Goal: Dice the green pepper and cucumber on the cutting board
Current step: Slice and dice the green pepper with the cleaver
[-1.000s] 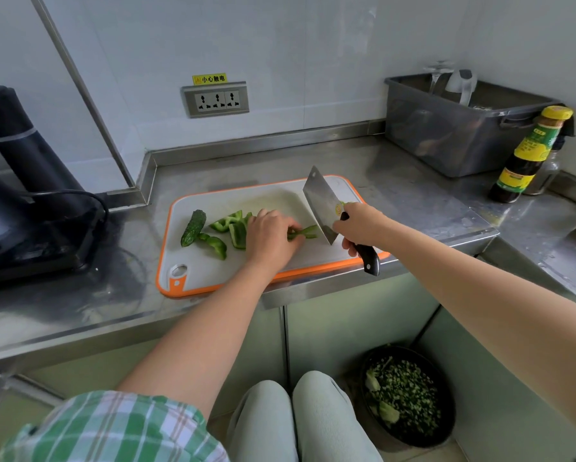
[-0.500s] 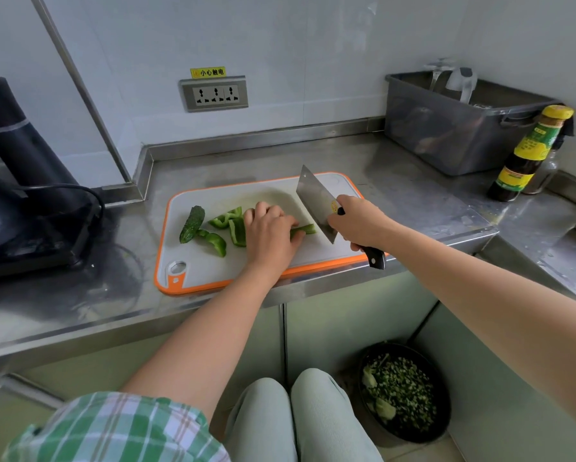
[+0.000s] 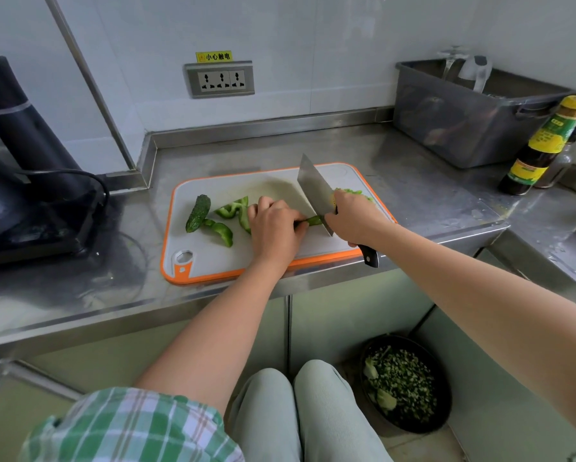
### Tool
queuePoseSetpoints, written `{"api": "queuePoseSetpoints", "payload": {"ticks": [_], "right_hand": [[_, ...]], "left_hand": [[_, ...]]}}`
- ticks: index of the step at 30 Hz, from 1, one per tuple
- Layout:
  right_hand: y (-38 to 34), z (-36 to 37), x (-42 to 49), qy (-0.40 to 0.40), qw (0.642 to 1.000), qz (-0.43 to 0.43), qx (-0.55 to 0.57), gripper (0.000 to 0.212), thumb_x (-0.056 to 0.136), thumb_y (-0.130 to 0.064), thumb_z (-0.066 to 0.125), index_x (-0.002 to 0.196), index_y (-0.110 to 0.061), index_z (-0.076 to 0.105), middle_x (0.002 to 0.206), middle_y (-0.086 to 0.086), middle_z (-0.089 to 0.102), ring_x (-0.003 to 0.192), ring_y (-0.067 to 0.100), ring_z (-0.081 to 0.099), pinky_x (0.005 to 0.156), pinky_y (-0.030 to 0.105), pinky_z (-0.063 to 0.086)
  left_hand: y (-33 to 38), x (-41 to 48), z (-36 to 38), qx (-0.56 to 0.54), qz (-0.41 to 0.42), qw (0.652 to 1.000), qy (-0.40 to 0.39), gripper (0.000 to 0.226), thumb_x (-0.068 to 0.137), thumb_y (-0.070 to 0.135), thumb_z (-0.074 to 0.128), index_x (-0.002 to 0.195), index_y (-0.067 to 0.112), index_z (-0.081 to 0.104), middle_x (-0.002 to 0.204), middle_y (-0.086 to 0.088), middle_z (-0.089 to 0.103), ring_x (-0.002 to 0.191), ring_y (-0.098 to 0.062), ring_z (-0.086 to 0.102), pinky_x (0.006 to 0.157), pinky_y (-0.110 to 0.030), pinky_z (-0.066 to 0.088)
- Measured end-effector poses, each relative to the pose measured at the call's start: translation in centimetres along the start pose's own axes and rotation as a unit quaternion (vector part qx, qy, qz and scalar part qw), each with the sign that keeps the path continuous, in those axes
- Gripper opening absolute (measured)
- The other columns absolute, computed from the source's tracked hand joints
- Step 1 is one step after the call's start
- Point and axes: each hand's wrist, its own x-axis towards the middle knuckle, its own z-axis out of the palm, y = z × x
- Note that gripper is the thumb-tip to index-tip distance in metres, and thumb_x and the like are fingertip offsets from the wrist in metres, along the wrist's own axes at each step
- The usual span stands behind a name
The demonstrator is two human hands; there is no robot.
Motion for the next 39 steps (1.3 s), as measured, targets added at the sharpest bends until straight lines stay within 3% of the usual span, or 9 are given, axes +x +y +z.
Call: {"api": "queuePoseSetpoints", "payload": {"ticks": [3, 6, 10, 14, 20, 24, 27, 31, 39], "right_hand": [[0.3, 0.0, 0.1, 0.023, 0.999, 0.016, 0.036, 0.006, 0.091, -0.011, 0.041, 0.095, -0.006, 0.040, 0.076, 0.009, 0.048, 0.050, 0.027, 0.054, 0.055, 0.041, 0.055], [0.4, -0.7, -0.3, 0.032, 0.998, 0.013, 0.050, 0.006, 0.090, -0.011, 0.043, 0.092, -0.006, 0.039, 0.075, 0.007, 0.049, 0.048, 0.028, 0.055, 0.043, 0.029, 0.045], [0.0, -1.4, -0.5, -0.009, 1.000, -0.006, 0.018, 0.005, 0.089, -0.010, 0.042, 0.085, -0.009, 0.039, 0.072, 0.006, 0.050, 0.044, 0.023, 0.053, 0.039, 0.024, 0.038], [0.0, -0.5, -0.4, -0.023, 1.000, -0.012, -0.001, 0.005, 0.090, -0.009, 0.042, 0.093, -0.006, 0.041, 0.075, 0.008, 0.048, 0.047, 0.024, 0.053, 0.043, 0.030, 0.046], [0.1, 0.6, 0.1, 0.021, 1.000, -0.002, -0.006, 0.005, 0.091, -0.010, 0.042, 0.093, -0.008, 0.038, 0.075, 0.007, 0.045, 0.052, 0.024, 0.052, 0.060, 0.043, 0.056], [0.2, 0.0, 0.0, 0.042, 0.999, -0.009, 0.026, 0.007, 0.090, -0.010, 0.042, 0.091, -0.007, 0.036, 0.076, 0.011, 0.049, 0.049, 0.026, 0.050, 0.051, 0.037, 0.048], [-0.2, -0.8, -0.1, 0.010, 1.000, -0.012, 0.024, 0.005, 0.089, -0.007, 0.043, 0.092, -0.006, 0.039, 0.071, 0.008, 0.049, 0.044, 0.025, 0.052, 0.040, 0.026, 0.042], [-0.2, -0.7, -0.1, -0.031, 0.999, -0.020, -0.004, 0.005, 0.089, -0.008, 0.044, 0.090, -0.007, 0.039, 0.071, 0.006, 0.051, 0.042, 0.020, 0.052, 0.037, 0.023, 0.035], [-0.1, 0.8, 0.1, 0.019, 1.000, -0.004, 0.017, 0.005, 0.091, -0.009, 0.042, 0.092, -0.007, 0.037, 0.078, 0.010, 0.048, 0.051, 0.026, 0.054, 0.054, 0.038, 0.050]], "left_hand": [[-0.2, 0.0, 0.0, -0.009, -0.004, 1.000, -0.001, 0.013, 0.081, 0.030, 0.070, 0.092, 0.028, 0.076, 0.087, 0.001, 0.068, 0.099, -0.028, 0.047, 0.077, -0.034, 0.019], [-0.2, 0.1, 0.1, -0.010, -0.012, 1.000, -0.011, 0.019, 0.082, 0.030, 0.068, 0.101, 0.028, 0.073, 0.093, 0.005, 0.069, 0.102, -0.025, 0.047, 0.080, -0.035, 0.020], [-0.2, 0.0, 0.2, -0.015, -0.013, 1.000, -0.011, 0.012, 0.082, 0.030, 0.069, 0.092, 0.030, 0.075, 0.089, 0.003, 0.068, 0.100, -0.027, 0.046, 0.077, -0.035, 0.019], [-0.1, 0.0, 0.0, -0.003, -0.014, 1.000, -0.015, 0.012, 0.083, 0.032, 0.066, 0.092, 0.031, 0.075, 0.089, 0.003, 0.066, 0.101, -0.027, 0.045, 0.078, -0.034, 0.018], [-0.2, 0.0, 0.1, -0.009, -0.016, 1.000, -0.003, 0.014, 0.081, 0.032, 0.069, 0.094, 0.029, 0.075, 0.091, 0.000, 0.065, 0.102, -0.028, 0.045, 0.078, -0.033, 0.019], [-0.2, -0.1, 0.3, 0.001, -0.016, 1.000, -0.004, 0.019, 0.081, 0.033, 0.069, 0.098, 0.026, 0.072, 0.094, 0.001, 0.065, 0.104, -0.027, 0.046, 0.084, -0.036, 0.025], [-0.2, -0.1, 0.2, -0.006, -0.017, 1.000, -0.001, 0.012, 0.082, 0.032, 0.068, 0.092, 0.027, 0.072, 0.089, 0.002, 0.066, 0.100, -0.026, 0.046, 0.082, -0.036, 0.025], [-0.2, -0.3, 0.1, -0.012, -0.016, 1.000, 0.003, 0.009, 0.082, 0.030, 0.067, 0.088, 0.027, 0.073, 0.085, 0.001, 0.065, 0.098, -0.027, 0.045, 0.080, -0.035, 0.023], [-0.4, -0.2, 0.2, -0.014, -0.021, 1.000, -0.001, 0.010, 0.081, 0.029, 0.068, 0.088, 0.027, 0.074, 0.085, 0.001, 0.067, 0.099, -0.028, 0.045, 0.076, -0.033, 0.020]]}}
